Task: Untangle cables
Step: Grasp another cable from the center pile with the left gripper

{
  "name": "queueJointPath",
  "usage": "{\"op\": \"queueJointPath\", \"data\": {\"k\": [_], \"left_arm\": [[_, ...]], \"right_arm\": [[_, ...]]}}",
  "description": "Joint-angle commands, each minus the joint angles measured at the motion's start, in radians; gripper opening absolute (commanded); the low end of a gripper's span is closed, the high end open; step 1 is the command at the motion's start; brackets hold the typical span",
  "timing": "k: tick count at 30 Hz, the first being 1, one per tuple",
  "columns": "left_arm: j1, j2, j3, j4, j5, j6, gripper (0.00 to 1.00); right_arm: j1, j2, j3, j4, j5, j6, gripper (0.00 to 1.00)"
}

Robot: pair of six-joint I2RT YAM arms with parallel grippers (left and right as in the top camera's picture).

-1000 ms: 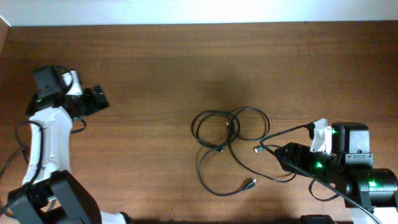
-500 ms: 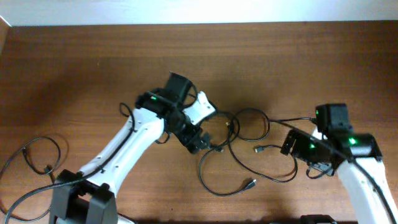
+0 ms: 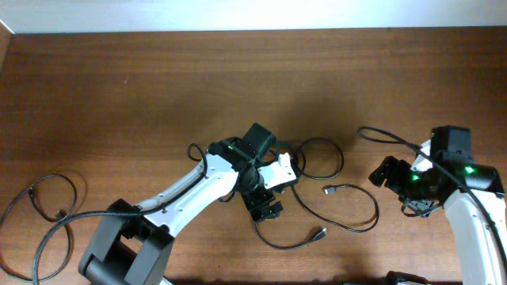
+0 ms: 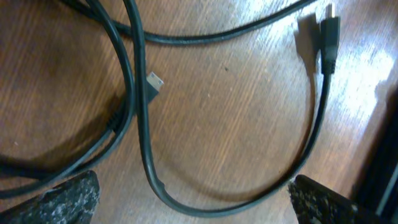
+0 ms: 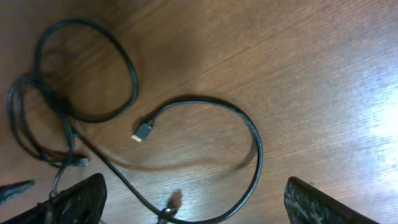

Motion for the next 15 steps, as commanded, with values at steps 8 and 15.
{"op": "queueJointPath", "data": {"k": [8,15], "left_arm": [[-0.006,0.079,-0.014,0.059,0.012,0.016,0.84],[-0.006,0.076,-0.007,0.061,0.011,0.0,0.04]], "right_arm": [[-0.064,-0.207,0.008,-0.009,-0.119,-0.095,0.83],[-0.064,-0.217,0.008,-0.041,-0.119,-0.096,0.83]]}}
